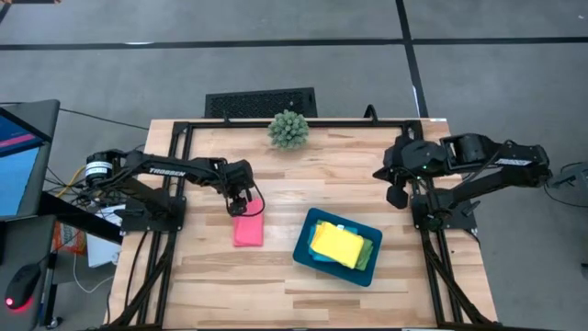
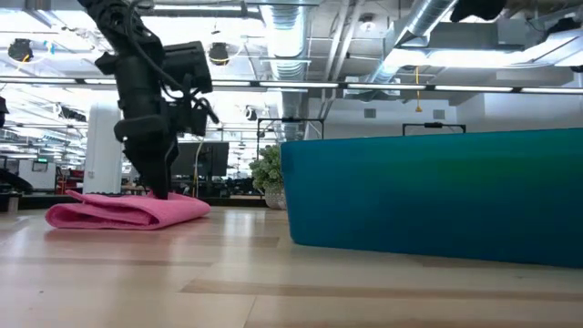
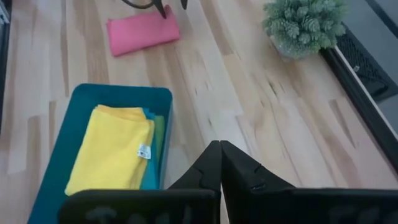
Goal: Fold microfiber towels
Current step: Stack the folded pink microfiber cloth into the blue bin
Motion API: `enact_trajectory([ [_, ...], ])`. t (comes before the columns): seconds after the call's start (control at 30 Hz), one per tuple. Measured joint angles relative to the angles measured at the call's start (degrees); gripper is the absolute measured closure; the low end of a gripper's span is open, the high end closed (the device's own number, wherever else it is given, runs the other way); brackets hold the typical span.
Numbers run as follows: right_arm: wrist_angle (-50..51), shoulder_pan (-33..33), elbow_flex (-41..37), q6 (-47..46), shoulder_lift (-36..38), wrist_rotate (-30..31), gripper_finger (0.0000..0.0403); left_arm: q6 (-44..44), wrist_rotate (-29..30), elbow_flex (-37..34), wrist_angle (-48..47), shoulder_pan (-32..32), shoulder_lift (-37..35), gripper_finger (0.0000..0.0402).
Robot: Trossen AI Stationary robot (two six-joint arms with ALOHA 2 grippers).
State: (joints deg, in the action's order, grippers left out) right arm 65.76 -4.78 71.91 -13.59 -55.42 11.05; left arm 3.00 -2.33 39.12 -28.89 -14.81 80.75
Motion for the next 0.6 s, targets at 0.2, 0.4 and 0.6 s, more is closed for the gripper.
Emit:
enact_trajectory([
  [0.2, -1.03, 0.0, -2.28, -0.02, 0.0, -0.01, 0.0375, 1.96, -0.63, -2.7, 2.87, 0.32, 0.0, 0.0136],
  [0.4, -1.69, -0.02, -2.68, -0.35, 0.0, -0.24, 0.0374, 4.33, -0.45, -4.05, 5.81, 2.53, 4.57, 0.0153],
  [0.6, -1.51, -0.11, -2.68, -1.49, 0.0, -0.44, 0.0374, 6.93, 2.43, -1.04, 3.97, 5.09, 8.47, 0.0204],
])
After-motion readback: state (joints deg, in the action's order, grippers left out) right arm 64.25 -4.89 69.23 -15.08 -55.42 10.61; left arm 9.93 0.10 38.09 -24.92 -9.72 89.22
